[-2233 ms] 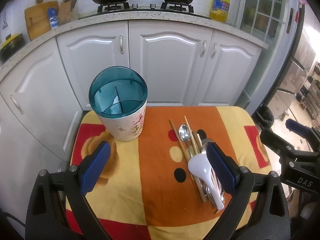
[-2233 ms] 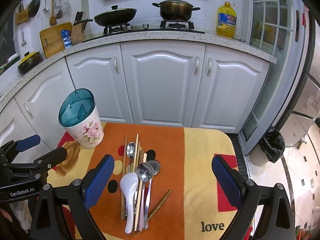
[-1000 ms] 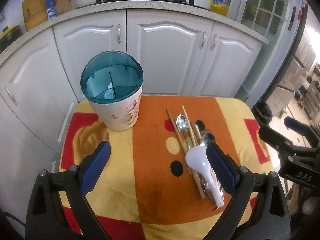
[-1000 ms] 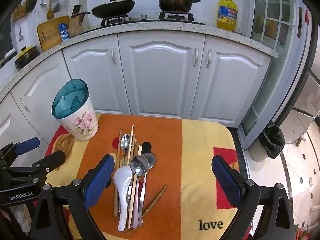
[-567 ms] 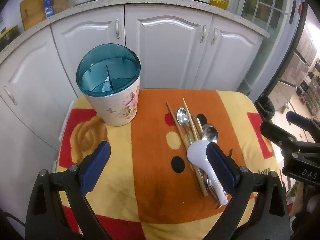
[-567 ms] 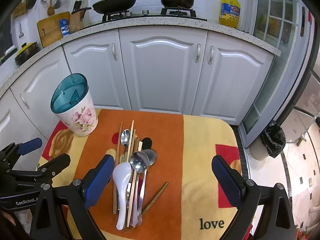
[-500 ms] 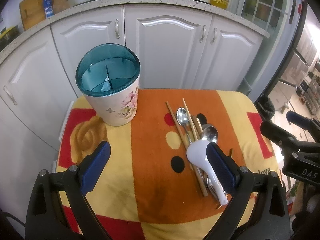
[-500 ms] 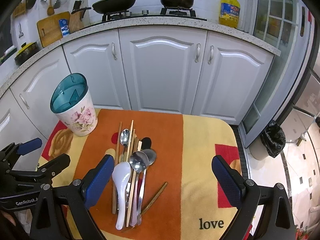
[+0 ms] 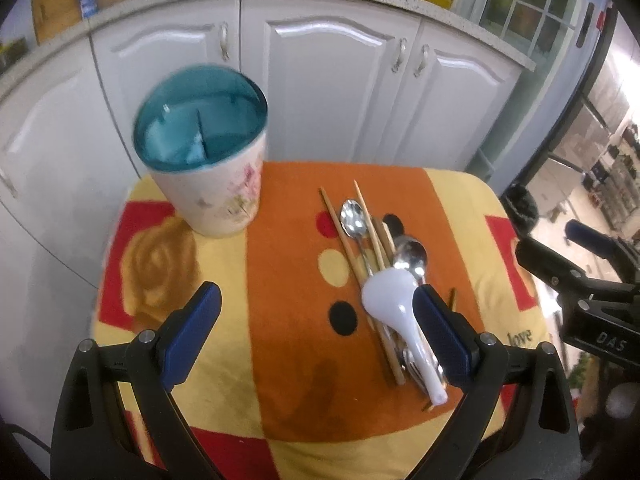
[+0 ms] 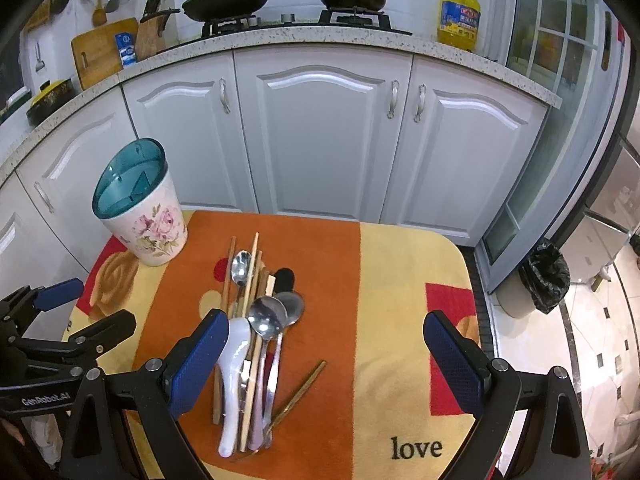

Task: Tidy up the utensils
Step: 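Grasp the white ceramic spoon with the left tool while the right tool grasps a metal spoon, then lower the white spoon into the teal holder with the left tool while the right tool inserts the metal spoon, then open both tools and withdraw them from the holder back over the utensils, then close the right tool on the large metal spoon's handle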

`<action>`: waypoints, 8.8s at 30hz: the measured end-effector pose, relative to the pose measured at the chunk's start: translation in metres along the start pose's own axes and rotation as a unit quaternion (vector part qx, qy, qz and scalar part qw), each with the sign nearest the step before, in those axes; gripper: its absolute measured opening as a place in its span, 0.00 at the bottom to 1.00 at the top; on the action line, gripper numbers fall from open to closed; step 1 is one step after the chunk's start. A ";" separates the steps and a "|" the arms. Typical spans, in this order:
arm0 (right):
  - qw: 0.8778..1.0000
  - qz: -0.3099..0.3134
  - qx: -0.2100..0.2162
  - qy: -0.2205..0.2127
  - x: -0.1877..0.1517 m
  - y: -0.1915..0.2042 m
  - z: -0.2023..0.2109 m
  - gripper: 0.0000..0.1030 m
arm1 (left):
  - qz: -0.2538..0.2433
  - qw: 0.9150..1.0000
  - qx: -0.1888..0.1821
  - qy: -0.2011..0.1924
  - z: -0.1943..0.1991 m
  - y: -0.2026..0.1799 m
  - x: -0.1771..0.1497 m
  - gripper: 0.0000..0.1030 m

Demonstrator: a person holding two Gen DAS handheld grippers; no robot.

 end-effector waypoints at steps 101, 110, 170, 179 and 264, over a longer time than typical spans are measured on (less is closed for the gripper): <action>0.973 0.089 0.213 0.016 0.020 -0.001 -0.033 0.03 | -0.067 0.985 -0.151 0.051 -0.030 0.026 0.020 0.00; 0.968 0.098 0.227 -0.045 0.071 0.026 -0.010 0.03 | -0.023 0.990 -0.141 -0.020 0.030 0.069 0.063 0.00; 0.966 0.122 0.220 -0.059 0.122 0.132 -0.084 0.41 | 0.079 0.988 0.066 -0.116 0.002 0.148 0.101 0.61; 0.978 0.102 0.177 -0.047 0.079 0.103 -0.060 0.42 | 0.061 0.989 0.067 -0.119 0.021 0.118 0.075 0.61; 0.982 -0.058 0.160 0.082 -0.045 -0.031 -0.099 0.46 | 0.006 0.999 -0.032 0.026 -0.072 0.006 0.013 0.61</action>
Point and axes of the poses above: each gripper's, at about its wrist camera, not at the fingertips, and z roughly against the way its jaws point, y to its left, x to its top, the point moved 4 cm from there along -z, roughly the way its jaws point, and after that the axes turned 9 degrees about x, right-handed, at the moved point
